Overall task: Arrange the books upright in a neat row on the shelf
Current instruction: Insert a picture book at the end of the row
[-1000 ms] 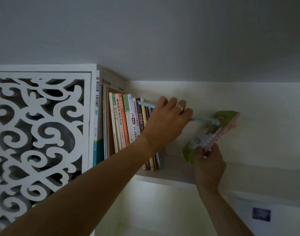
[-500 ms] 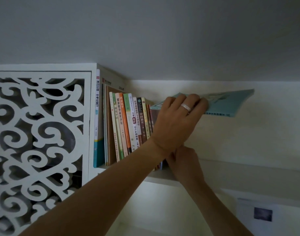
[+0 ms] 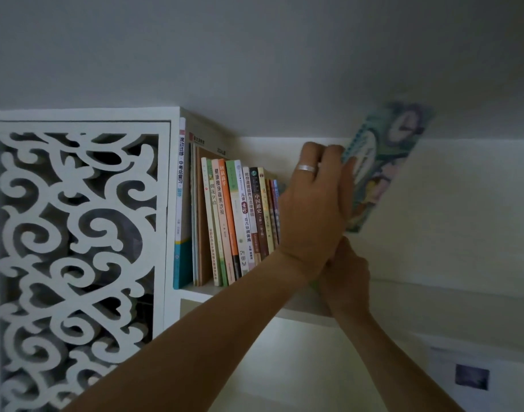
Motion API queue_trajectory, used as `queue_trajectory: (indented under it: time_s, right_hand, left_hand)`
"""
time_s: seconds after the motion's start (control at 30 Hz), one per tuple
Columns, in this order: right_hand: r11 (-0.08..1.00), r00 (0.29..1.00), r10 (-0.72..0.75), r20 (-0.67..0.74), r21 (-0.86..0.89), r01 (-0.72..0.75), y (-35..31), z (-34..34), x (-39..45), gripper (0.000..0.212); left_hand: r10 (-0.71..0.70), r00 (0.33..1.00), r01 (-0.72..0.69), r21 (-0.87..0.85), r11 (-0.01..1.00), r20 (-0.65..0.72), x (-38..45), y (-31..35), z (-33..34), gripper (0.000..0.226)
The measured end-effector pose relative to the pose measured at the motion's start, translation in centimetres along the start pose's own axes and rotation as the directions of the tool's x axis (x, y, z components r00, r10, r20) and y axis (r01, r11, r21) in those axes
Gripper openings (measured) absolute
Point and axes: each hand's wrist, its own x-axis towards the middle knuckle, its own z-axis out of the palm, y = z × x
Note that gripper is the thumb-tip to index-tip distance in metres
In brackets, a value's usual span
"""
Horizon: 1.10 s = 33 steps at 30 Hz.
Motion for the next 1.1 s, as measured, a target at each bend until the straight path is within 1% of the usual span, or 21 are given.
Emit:
queue_trajectory:
  time_s: [0.07,0.1,0.17,0.2,0.23,0.4,0.43,0.5,0.6,0.63,0.7,0.73,0.77,0.83,0.87,0.97,1.03,1.1]
  right_hand:
    - [0.997,0.993,0.067,-0.096,0.044,-0.063,0.4,-0.5,-0.1,0.029]
    - [0.996,0.988,0.079,-0.134,0.044,-0.073,0.5,-0.6,-0.2,0.028]
    - [0.993,0.985,0.11,-0.134,0.063,-0.102,0.6,-0.4,-0.5,0.025]
    - [0.99,0.985,0.126,-0.117,0.073,-0.118,0.7,-0.2,-0.5,0.024]
    - [0.991,0.984,0.122,-0.132,0.066,-0.114,0.6,-0.1,-0.5,0.022]
    - [0.984,0.958,0.173,-0.229,0.073,-0.161,0.7,0.0,-0.3,0.02]
    - [0.987,0.957,0.159,-0.242,0.058,-0.15,0.6,-0.1,-0.4,0.02]
    - [0.997,0.967,0.073,-0.246,0.01,-0.073,0.4,-0.2,-0.7,0.018]
    - [1.0,0.983,-0.017,-0.182,0.004,0.018,0.2,-0.1,-0.8,0.021]
    - [1.0,0.987,-0.027,-0.158,-0.004,0.027,0.3,-0.1,-0.8,0.022]
    - [1.0,0.994,-0.022,-0.107,-0.015,0.021,0.3,-0.2,-0.7,0.024]
    - [1.0,0.996,-0.024,-0.087,-0.01,0.023,0.4,-0.2,-0.6,0.024]
    - [1.0,0.997,-0.029,-0.076,-0.01,0.028,0.5,-0.1,-0.6,0.025]
    - [0.999,0.997,-0.035,-0.072,-0.019,0.034,0.5,0.0,-0.6,0.029]
    - [0.999,0.997,-0.033,-0.073,-0.019,0.032,0.5,0.0,-0.5,0.029]
    - [0.999,0.997,-0.033,-0.071,0.003,0.033,0.7,0.1,-0.4,0.027]
    - [0.998,0.997,-0.05,-0.058,0.021,0.052,0.8,0.1,-0.4,0.027]
    - [0.994,0.997,-0.081,-0.015,0.067,0.082,0.8,0.0,-0.4,0.031]
  left_hand:
    - [-0.169,0.985,0.168,0.052,0.984,0.021,-0.7,-1.1,0.1,0.043]
    - [-0.267,0.963,0.263,0.084,0.961,0.039,-0.9,-1.6,0.1,0.044]
    - [-0.433,0.898,0.419,0.152,0.895,0.076,-1.3,-2.7,0.2,0.049]
    - [-0.484,0.87,0.462,0.19,0.866,0.091,-1.6,-3.2,0.1,0.049]
    - [-0.524,0.847,0.495,0.222,0.84,0.094,-1.8,-3.6,-0.1,0.048]
    - [-0.593,0.803,0.544,0.332,0.77,0.059,-2.5,-4.6,-0.1,0.046]
    - [-0.585,0.808,0.528,0.355,0.771,0.068,-2.6,-4.7,0.1,0.042]
    - [-0.57,0.817,0.49,0.419,0.765,0.086,-3.1,-4.5,0.5,0.031]
    - [-0.536,0.831,0.394,0.525,0.755,0.147,-5.2,-4.3,1.5,0.059]
    - [-0.502,0.851,0.353,0.539,0.765,0.156,-6.2,-4.6,1.9,0.064]
    - [-0.428,0.883,0.278,0.518,0.809,0.194,-7.8,-5.0,1.9,0.074]
    - [-0.381,0.891,0.221,0.496,0.84,0.248,-8.5,-5.3,1.7,0.081]
    - [-0.332,0.895,0.158,0.484,0.861,0.297,-9.1,-5.7,1.5,0.086]
    - [-0.272,0.89,0.064,0.49,0.869,0.365,-9.8,-6.2,0.9,0.092]
    - [-0.248,0.885,0.018,0.503,0.864,0.394,-9.9,-6.6,0.6,0.092]
    - [-0.158,0.858,-0.125,0.497,0.859,0.488,-10.1,-7.6,-0.2,0.082]
    - [-0.127,0.799,-0.209,0.47,0.858,0.587,-9.9,-8.0,-0.6,0.08]
    - [-0.1,0.734,-0.31,0.463,0.83,0.672,-9.6,-8.1,-0.8,0.078]
